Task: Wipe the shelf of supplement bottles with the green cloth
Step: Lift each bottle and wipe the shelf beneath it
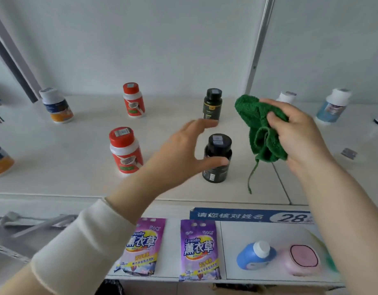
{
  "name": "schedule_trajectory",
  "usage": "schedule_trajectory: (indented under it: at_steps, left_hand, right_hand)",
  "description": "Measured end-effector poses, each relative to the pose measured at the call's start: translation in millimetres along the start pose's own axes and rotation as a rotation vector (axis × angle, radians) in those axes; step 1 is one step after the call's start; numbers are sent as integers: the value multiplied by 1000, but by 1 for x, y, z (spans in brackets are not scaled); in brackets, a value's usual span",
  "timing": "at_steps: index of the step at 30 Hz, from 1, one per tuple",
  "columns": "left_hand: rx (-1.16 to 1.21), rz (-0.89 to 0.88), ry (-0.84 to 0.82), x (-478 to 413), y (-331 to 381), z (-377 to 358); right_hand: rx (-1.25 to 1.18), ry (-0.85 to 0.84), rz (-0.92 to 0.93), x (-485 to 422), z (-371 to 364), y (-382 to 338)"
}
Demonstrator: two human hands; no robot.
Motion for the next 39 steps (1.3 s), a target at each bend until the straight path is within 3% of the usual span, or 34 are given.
schedule_trajectory:
  at_steps: [3,7,10,12,15,18,20,21,23,26,30,34,39]
  left_hand:
    - [68,105,-54,-16,2,-29]
    - [197,160,48,-34,-5,-16]
    - [274,166,189,-48,-11,22]
    - [280,163,278,-52,-13,51]
    - [236,182,352,-56,-17,77]
    - [248,176,361,-57,-19,84]
    - [260,178,340,-56,-20,84]
    - [267,174,329,-55,-20,84]
    - [275,170,326,-53,-20,87]
    - [283,166,352,-51,-20,95]
    - [277,147,381,-49,-20,104]
    - [251,128,392,-46,-18,106]
    - [235,115,353,-43,-13,102]
  right_hand:
    - [137,23,-55,-13,-3,25]
    - [461,10,-87,-38,-18,63]
    - [777,-184,-155,-50,-35,89]
    - [861,-333,-105,-50,-46,96]
    - [707,-487,68,-24,-62,83]
    - [475,-775,244,21,-75,61]
    - [377,-945,257,36,-74,50]
    - [324,-958,206,33,-72,45]
    - [224,-801,118,11,-68,40]
    - [363,-540,118,-32,-74,53]
    - [647,-704,183,-43,-115,76]
    - [454,-973,298,-10,-138,64]
    - [221,-1186,304,51,-90,33]
Point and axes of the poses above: each hand's wrist, its own x-axis away from the middle knuckle, its own z-axis out of the back of the hand, y = z × x, the point moved 2 cm from there along -x, towards the middle knuckle, and after that the axes turned 15 degrees about z, right-handed, at the moved point
